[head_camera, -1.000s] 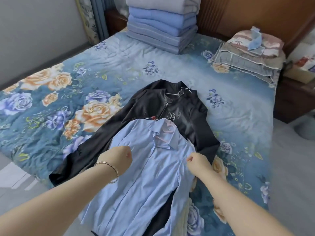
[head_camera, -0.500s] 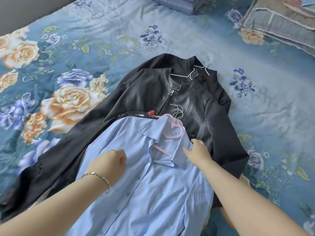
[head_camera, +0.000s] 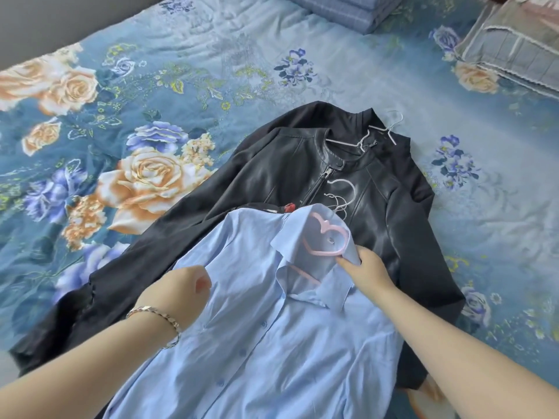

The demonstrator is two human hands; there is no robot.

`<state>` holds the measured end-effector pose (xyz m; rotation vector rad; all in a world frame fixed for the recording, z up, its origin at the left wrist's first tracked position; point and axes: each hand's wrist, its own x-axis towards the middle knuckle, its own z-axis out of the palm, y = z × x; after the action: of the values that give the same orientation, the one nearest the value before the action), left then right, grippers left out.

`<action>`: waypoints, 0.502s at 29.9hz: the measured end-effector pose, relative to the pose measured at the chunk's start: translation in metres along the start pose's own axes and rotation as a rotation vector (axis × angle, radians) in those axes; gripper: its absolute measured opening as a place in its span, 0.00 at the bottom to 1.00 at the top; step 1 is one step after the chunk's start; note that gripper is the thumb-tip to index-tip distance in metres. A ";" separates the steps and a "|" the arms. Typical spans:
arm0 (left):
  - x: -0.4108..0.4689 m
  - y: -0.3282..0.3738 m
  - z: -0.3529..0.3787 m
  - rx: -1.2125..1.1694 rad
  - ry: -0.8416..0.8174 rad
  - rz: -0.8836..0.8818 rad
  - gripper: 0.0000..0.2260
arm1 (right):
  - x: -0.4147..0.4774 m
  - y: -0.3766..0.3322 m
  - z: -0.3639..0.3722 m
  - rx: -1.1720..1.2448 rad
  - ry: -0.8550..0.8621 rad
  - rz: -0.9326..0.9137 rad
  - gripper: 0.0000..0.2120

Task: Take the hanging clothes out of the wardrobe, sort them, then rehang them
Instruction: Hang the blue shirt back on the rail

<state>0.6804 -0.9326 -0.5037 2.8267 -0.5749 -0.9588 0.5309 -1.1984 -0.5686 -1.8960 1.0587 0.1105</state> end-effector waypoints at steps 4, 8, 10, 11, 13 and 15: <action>-0.029 -0.017 -0.019 -0.053 0.025 -0.010 0.11 | -0.042 -0.035 -0.013 -0.002 -0.052 -0.156 0.09; -0.078 -0.040 -0.044 -0.073 0.108 0.016 0.13 | -0.102 -0.086 -0.015 -0.122 -0.115 -0.313 0.11; -0.111 -0.055 -0.056 -0.068 0.157 0.023 0.11 | -0.138 -0.114 -0.010 -0.153 -0.112 -0.394 0.09; -0.129 -0.064 -0.061 -0.073 0.176 0.025 0.11 | -0.159 -0.128 -0.007 -0.165 -0.102 -0.437 0.09; -0.167 -0.085 -0.072 -0.067 0.224 0.052 0.11 | -0.203 -0.158 -0.002 -0.169 -0.076 -0.552 0.16; -0.212 -0.109 -0.084 -0.085 0.295 0.055 0.11 | -0.254 -0.188 0.003 -0.205 -0.087 -0.669 0.19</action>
<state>0.6108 -0.7530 -0.3398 2.7850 -0.5569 -0.5280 0.5061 -1.0008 -0.3232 -2.3119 0.3238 -0.0863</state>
